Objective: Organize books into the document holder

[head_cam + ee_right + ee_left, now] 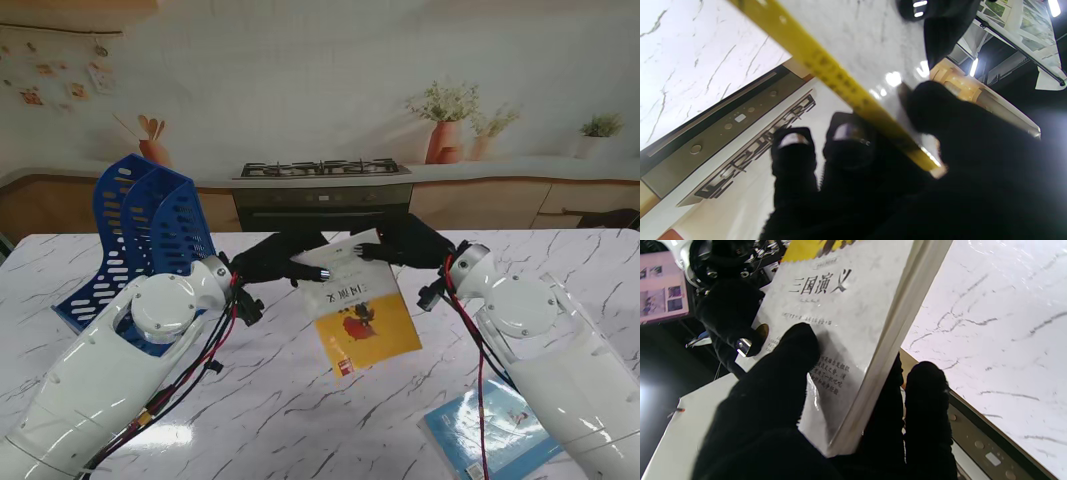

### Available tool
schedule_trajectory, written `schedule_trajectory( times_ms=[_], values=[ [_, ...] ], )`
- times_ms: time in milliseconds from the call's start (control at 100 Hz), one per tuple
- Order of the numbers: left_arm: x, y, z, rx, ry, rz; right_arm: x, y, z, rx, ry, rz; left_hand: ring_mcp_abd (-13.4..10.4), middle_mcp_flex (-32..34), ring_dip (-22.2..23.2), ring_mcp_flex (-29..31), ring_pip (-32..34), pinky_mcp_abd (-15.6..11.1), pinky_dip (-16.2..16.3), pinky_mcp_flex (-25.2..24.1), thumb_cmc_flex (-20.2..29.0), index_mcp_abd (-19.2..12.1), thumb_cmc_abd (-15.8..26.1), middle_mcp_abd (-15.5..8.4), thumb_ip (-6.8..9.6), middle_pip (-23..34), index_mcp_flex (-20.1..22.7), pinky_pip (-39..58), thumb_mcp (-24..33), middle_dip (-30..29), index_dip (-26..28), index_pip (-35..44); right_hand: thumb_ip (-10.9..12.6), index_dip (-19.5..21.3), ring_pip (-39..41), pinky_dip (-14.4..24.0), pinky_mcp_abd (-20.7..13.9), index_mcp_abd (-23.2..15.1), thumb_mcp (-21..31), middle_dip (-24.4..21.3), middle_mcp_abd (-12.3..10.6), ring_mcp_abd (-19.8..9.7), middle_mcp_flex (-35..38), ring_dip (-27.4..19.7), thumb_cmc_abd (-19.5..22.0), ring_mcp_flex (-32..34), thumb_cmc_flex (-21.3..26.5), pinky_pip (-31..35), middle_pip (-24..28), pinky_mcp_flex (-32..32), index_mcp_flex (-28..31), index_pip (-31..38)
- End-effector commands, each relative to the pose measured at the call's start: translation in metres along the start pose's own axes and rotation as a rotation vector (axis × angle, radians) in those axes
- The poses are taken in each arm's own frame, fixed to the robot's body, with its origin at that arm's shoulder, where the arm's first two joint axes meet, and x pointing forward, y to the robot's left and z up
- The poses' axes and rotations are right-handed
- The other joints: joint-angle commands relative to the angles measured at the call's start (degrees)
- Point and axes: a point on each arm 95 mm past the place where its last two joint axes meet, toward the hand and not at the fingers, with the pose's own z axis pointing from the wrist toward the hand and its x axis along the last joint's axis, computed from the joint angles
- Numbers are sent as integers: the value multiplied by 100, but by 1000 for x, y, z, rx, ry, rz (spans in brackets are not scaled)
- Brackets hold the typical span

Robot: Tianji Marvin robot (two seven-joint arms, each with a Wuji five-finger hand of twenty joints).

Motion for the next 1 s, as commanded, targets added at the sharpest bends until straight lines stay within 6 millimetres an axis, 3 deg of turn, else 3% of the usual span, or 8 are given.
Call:
schedule_trajectory(
  times_ms=[0, 300, 510, 600, 670, 770, 850, 990],
  values=[
    [-5, 8, 3, -5, 20, -8, 4, 0, 3, -3, 15, 1, -323, 549, 151, 440, 455, -410, -196, 535, 376, -515, -261, -266, -30, -352, 161, 727, 27, 499, 231, 643, 557, 753, 188, 109, 78, -2417, 650, 77, -544, -815, 136, 130, 1042, -59, 774, 375, 268, -48, 662, 1537],
    [-3, 8, 8, 40, 124, 3, 2, 0, 9, 45, 39, -10, -632, 1615, 68, 1755, 506, -1089, -596, 2301, -66, -763, -1145, -479, 81, -1152, 923, 1066, 2369, -429, 1637, 1453, 540, 740, 83, 137, 110, -2456, 585, 105, -581, -781, 80, 140, 1074, -166, 775, 237, 206, -208, 581, 1488],
    [4, 10, 2, 95, 118, -45, -4, -3, 14, 7, 40, -41, -602, 1937, 128, 2217, 563, -1135, -395, 2399, -140, -873, -1395, -781, 324, -752, 1214, 1454, 3198, -52, 2961, 1612, 610, -30, -735, 141, 347, -2272, 738, -535, -604, -294, 134, -126, 765, -317, 653, -76, -386, -356, 527, 825],
    [5, 9, 0, 148, 106, -46, -4, -2, 13, -10, 42, -44, -612, 2027, 116, 2249, 716, -1103, -426, 2413, -78, -873, -1433, -815, 312, -777, 1276, 1578, 3333, 215, 3320, 1611, 553, -753, -1115, 117, 445, -2090, 687, -1016, -489, -236, 31, -222, 619, -472, 591, -299, -889, -494, 370, 442],
    [6, 9, -3, 162, 97, -56, -3, 0, 11, 11, 42, -35, -604, 2068, 89, 2258, 768, -1038, -452, 2416, -41, -858, -1450, -801, 310, -777, 1289, 1605, 3356, 280, 3424, 1628, 442, -2274, -2240, 115, 738, -1865, 398, -1488, -312, 126, -415, -499, 382, -1056, 70, -995, -1894, -1101, -483, 526],
    [8, 9, -7, 156, 88, -72, -4, 1, 8, 33, 55, -12, -612, 2124, -40, 2263, 834, -1032, -563, 2420, -6, -880, -1448, -807, 309, -877, 1321, 1649, 3364, 408, 3658, 1558, 382, -3306, -3691, 6, 1078, -1332, -427, -2495, -234, 477, -1103, -912, 490, -1660, -496, -1926, -2675, -1808, -1144, -214],
    [8, 8, -9, 165, 80, -64, -6, 2, 6, 19, 58, -5, -621, 2141, -45, 2272, 861, -1024, -570, 2426, 5, -889, -1460, -821, 308, -869, 1324, 1667, 3381, 437, 3680, 1570, 558, -2749, -4918, -211, 1285, -1049, -1389, -2947, -228, 654, -1430, -1316, 917, -1997, -847, -2730, -3153, -2294, -985, -1876],
    [9, 8, -12, 186, 70, -30, -8, 6, 0, -29, 31, -8, -648, 2173, -88, 2269, 944, -1039, -602, 2425, -19, -906, -1485, -862, 290, -887, 1330, 1720, 3443, 504, 3771, 1584, 442, -2673, -6425, -518, 1347, -981, -2190, -3276, -224, 829, -1822, -1910, 1007, -2517, -952, -3627, -3672, -2867, -1242, -2296]
  ],
)
